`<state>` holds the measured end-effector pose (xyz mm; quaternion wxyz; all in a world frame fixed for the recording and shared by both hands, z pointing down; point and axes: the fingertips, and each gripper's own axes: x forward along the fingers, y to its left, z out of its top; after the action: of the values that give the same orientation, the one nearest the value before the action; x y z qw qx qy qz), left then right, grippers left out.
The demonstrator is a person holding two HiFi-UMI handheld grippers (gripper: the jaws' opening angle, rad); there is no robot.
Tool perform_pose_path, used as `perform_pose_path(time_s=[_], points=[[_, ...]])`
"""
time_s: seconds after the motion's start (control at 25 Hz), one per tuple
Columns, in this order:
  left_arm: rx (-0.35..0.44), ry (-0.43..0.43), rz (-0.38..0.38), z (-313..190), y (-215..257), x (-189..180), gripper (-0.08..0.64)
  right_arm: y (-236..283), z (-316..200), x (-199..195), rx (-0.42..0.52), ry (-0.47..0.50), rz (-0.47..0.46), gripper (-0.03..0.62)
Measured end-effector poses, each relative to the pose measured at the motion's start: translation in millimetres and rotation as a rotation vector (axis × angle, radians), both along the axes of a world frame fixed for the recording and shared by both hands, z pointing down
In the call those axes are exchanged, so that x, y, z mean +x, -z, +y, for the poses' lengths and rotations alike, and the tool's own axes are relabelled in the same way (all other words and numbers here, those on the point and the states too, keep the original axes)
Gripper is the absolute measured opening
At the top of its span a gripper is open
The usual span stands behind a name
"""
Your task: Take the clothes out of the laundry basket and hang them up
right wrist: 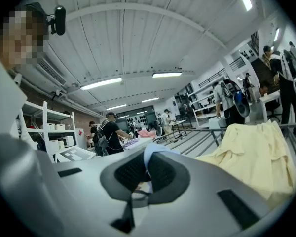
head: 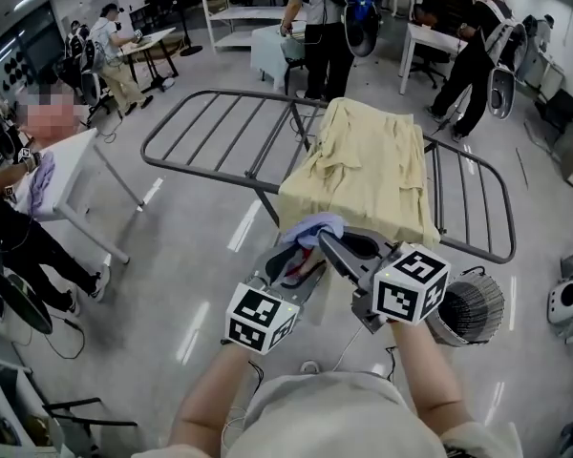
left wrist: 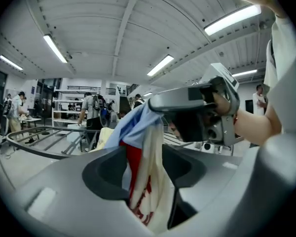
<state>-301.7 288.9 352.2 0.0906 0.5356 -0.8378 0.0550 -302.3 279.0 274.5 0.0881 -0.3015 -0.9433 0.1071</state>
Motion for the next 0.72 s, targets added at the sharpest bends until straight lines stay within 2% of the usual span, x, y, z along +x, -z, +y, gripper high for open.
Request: perform_pose_path(time_s=[0.12, 0.24, 0.32, 0.4, 0.52, 0.6, 0.72], points=[[-0.018, 0.049, -0.033, 10, 0, -11, 0.218, -5, 6, 2, 0.0, 0.022, 0.015, 0.005], [-0.035, 0.051, -0.035, 14, 0, -18, 0.224, -8, 9, 4, 0.02, 0.036, 0.02, 0.005], [-0.041, 0.05, -0.032, 16, -2, -22, 0.268, -9, 8, 5, 0.04, 0.036, 0.021, 0.005], [-0.031, 0.021, -0.024, 15, -2, -19, 0.269, -8, 6, 6, 0.038, 0.035, 0.021, 0.005], [-0.018, -0.026, -0.029, 7, 0, -10, 0.101, -8, 0, 6, 0.049, 0.014, 0.019, 0.005], [-0.026, -0.056, -0.032, 1, 0, -4, 0.054, -10, -8, 6, 0.072, -0.015, 0.02, 0.005], [-0.049, -0.113, -0.021, -6, 0, 6, 0.037, -18, -23, 7, 0.132, -0.067, 0.027, 0.005]])
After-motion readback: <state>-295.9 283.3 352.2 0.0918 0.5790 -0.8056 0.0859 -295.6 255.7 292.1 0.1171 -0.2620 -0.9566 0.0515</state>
